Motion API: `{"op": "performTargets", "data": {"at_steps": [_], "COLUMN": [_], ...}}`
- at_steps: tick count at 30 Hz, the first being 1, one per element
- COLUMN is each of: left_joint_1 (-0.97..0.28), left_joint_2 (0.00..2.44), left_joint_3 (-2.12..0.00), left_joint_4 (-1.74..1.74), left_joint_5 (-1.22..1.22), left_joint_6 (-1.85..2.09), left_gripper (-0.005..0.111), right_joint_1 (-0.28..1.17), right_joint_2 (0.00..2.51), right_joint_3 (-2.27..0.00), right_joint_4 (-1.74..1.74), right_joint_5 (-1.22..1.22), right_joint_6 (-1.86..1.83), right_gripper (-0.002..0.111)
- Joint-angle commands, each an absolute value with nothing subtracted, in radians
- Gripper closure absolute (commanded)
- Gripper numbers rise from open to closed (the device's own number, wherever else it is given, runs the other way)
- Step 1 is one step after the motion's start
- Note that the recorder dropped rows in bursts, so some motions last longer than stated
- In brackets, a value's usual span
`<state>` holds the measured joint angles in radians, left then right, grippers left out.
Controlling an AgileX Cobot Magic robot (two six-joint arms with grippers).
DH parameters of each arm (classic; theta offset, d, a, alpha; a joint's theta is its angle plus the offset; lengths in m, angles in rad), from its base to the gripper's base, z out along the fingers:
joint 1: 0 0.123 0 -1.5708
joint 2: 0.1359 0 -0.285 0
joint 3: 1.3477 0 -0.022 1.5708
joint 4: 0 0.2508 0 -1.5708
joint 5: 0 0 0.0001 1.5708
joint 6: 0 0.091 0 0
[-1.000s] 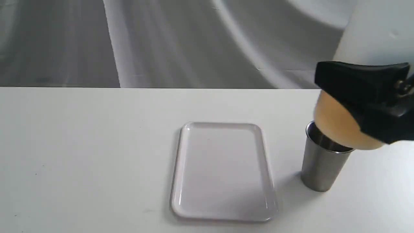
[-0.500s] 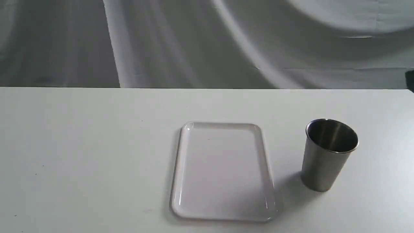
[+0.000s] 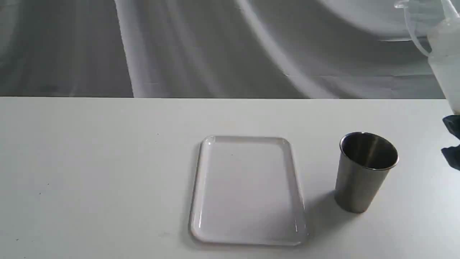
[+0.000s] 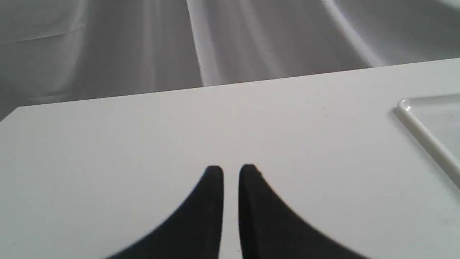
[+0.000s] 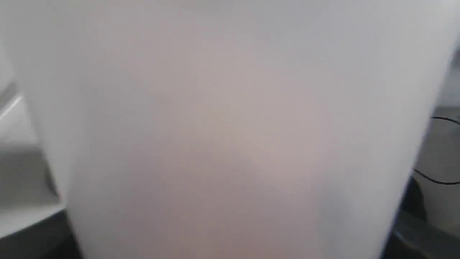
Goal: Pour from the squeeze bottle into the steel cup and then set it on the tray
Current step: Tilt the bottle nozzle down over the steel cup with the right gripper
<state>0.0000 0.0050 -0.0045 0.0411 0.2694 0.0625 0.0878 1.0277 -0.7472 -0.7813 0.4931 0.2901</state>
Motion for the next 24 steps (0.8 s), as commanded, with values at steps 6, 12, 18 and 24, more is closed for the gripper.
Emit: {"op": "performTargets", "data": {"at_steps": [6, 12, 18, 24], "left_joint_1": [-0.004, -0.004, -0.004, -0.004], "left_joint_2": [0.000, 0.000, 0.000, 0.000], "left_joint_3": [0.000, 0.000, 0.000, 0.000], "left_joint_4": [0.044, 0.044, 0.044, 0.044], "left_joint_5": [0.262, 0.262, 0.262, 0.262], "left_joint_6": [0.061, 0.061, 0.061, 0.061], "left_gripper": [0.098, 0.098, 0.098, 0.098], "right_joint_1": [0.079, 0.079, 0.079, 0.079], "right_joint_2": [1.093, 1.180, 1.278, 1.302], "right_joint_3": [-0.752, -0.752, -0.752, -0.752], "right_joint_4": [-1.058, -1.074, -1.144, -1.310], "right_joint_5": [0.427, 0.482, 0.540, 0.599], "right_joint_6": [0.481, 0.481, 0.563, 0.661], "right_gripper": [0.108, 0.108, 0.108, 0.108]}}
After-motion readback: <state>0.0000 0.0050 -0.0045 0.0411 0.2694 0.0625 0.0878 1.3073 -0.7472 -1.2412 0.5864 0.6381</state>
